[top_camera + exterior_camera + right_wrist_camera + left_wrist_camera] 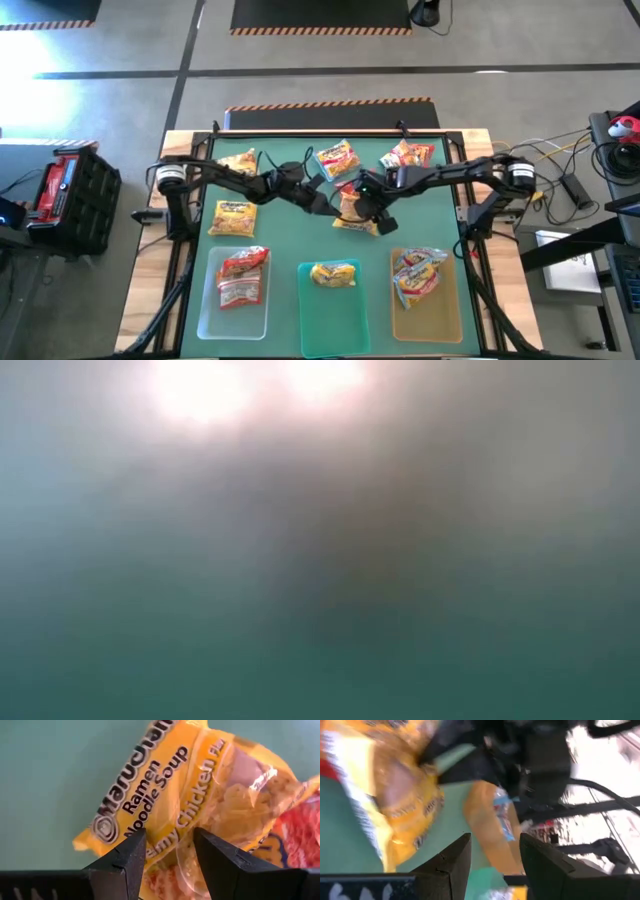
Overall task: Sort Maruchan noodles
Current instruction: Put the yellow noodle pack into green bin
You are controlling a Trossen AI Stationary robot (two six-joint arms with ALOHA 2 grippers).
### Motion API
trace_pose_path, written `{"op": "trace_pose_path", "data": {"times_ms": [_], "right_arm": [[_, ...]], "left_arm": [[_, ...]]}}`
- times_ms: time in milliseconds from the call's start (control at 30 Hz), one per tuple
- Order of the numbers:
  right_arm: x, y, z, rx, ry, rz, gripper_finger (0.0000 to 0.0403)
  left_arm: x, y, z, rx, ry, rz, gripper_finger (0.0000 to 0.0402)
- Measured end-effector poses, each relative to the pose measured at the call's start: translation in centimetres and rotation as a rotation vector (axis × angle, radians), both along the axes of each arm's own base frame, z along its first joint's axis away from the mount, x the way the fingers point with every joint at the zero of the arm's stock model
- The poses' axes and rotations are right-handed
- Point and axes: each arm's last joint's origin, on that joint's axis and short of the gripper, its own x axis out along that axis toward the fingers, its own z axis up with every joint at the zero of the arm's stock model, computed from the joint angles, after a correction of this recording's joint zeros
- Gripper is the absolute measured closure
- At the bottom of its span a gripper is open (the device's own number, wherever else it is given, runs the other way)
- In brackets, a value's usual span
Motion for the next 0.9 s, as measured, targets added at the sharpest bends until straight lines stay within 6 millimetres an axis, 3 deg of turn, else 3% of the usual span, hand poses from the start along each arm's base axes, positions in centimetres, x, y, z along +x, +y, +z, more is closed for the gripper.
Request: {"op": "trace_pose_path", "data": {"times_ms": [233,500,733,900], "right_arm": [[0.5,-0.1,-1.9,0.165,0.091,-0.396,0.0243],[1.9,-0.1,-2.0,0.475,0.028,-0.759,0.0243],[4.5,-1.0,0.2,0.735,-0.258,-0.841,0.0243],[3.6,-1.6,1.9,0.633,-0.244,-0.752,0.0243]], "left_arm": [[-0.9,-2.2,1.1,-0.039,0.015,-0.102,0.0251],[-3.1,-2.6,-0.3,-0.057,0.158,0.018,0.0251],[-3.7,-2.8,-1.3,-0.069,0.212,0.087,0.0251],[-4.1,-3.5,-1.4,-0.071,0.222,0.073,0.0251]]}}
